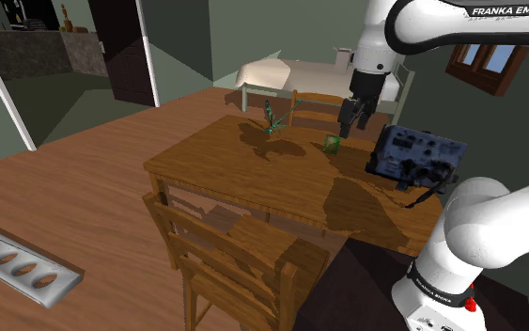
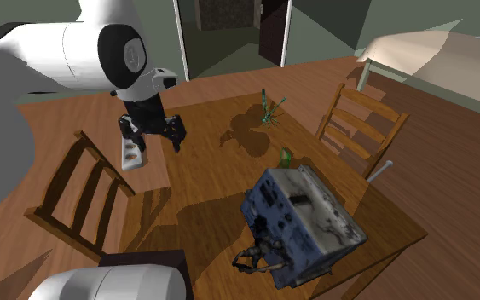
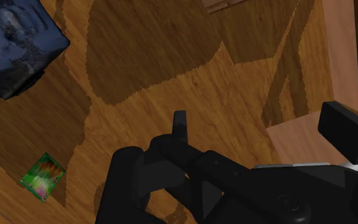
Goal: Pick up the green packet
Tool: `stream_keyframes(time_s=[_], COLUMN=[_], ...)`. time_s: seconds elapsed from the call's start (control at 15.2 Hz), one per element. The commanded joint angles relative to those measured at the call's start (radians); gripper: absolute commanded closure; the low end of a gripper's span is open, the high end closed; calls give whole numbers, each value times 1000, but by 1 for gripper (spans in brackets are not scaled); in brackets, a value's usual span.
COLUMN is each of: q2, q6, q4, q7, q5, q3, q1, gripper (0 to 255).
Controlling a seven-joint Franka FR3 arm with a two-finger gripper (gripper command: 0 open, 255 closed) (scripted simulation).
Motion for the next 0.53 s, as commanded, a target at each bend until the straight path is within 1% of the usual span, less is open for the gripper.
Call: stream_keyframes(time_s=[0.0,0.46], q2=[0,123], q6=[0,113], q4=[0,14], q7=[0,-225], q5=[0,-98], q3=[0,-161], q1=[0,-22], gripper=[0,0])
